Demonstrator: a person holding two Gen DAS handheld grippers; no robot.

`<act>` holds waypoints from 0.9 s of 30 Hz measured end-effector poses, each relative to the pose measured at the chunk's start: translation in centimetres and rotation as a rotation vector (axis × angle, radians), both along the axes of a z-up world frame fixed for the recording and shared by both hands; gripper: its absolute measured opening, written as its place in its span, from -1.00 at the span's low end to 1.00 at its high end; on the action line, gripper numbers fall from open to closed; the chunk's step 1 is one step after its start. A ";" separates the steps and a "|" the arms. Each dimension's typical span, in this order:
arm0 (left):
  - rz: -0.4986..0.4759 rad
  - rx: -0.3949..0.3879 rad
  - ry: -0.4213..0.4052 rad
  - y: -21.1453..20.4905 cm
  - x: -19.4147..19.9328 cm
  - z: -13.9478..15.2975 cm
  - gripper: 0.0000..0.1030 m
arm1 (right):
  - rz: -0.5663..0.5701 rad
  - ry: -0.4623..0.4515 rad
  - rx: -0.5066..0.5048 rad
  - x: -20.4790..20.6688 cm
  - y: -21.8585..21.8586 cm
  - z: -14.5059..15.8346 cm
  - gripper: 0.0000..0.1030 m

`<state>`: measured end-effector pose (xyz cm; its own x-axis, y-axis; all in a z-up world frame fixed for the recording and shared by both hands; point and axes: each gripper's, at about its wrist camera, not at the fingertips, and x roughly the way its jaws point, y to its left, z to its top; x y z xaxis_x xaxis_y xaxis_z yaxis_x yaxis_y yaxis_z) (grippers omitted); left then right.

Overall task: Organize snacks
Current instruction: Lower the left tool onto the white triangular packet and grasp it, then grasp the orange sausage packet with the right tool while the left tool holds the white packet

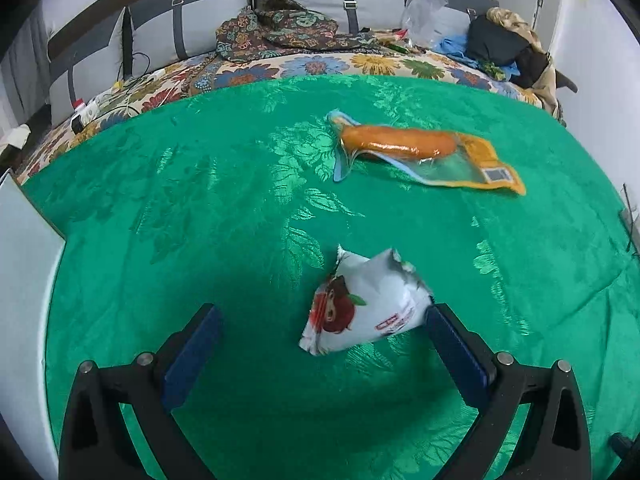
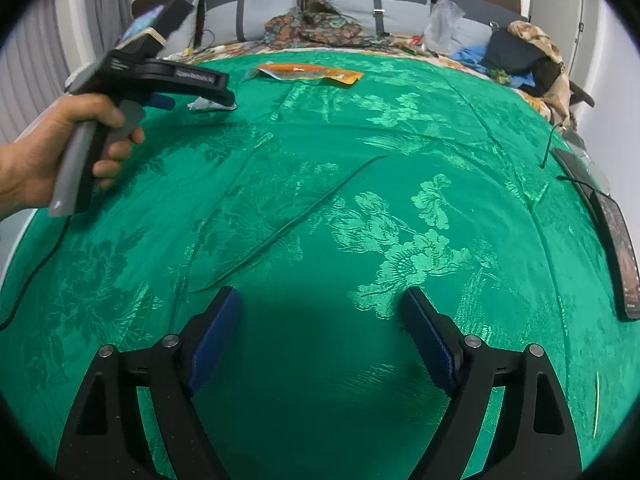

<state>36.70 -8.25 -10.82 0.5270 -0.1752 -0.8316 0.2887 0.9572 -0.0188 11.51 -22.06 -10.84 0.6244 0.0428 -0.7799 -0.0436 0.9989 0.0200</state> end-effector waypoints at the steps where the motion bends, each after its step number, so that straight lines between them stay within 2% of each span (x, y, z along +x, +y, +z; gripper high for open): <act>1: -0.013 -0.001 -0.004 -0.2 0.1 -0.1 0.95 | 0.000 0.000 0.000 0.0 0.0 0.0 0.68; 3: -0.040 -0.006 -0.025 -0.6 0.0 -0.1 0.74 | -0.001 0.000 0.000 0.0 0.0 0.0 0.68; 6: -0.106 -0.006 -0.063 -1.6 0.2 0.3 0.09 | -0.001 0.000 0.000 0.0 0.0 0.0 0.68; 7: -0.117 -0.007 -0.059 -1.9 0.2 0.4 0.02 | -0.001 0.000 0.000 0.0 0.0 0.0 0.68; 8: -0.119 -0.007 -0.059 -2.0 0.1 0.5 -0.14 | -0.001 0.000 0.000 0.0 0.0 0.0 0.68; 11: -0.118 0.028 -0.072 -2.2 -1.0 0.9 -0.21 | -0.001 0.000 0.000 0.0 0.0 0.0 0.69; 17: -0.093 0.015 -0.059 1.6 -5.6 2.3 -0.23 | -0.001 0.001 -0.001 0.0 0.0 0.0 0.69; 22: -0.066 -0.018 0.004 4.6 -8.1 1.8 -0.16 | -0.001 0.001 -0.001 0.0 0.0 0.1 0.69; 24: -0.046 0.007 -0.002 4.9 -8.5 1.0 0.05 | -0.001 0.001 0.000 0.0 -0.1 0.1 0.69; 26: -0.031 0.011 -0.024 5.0 -8.8 0.6 0.44 | 0.002 0.001 0.003 -0.1 -0.1 0.1 0.69; 27: -0.023 0.013 -0.021 5.1 -8.8 0.4 0.53 | 0.010 0.003 0.009 -0.1 -0.2 0.2 0.68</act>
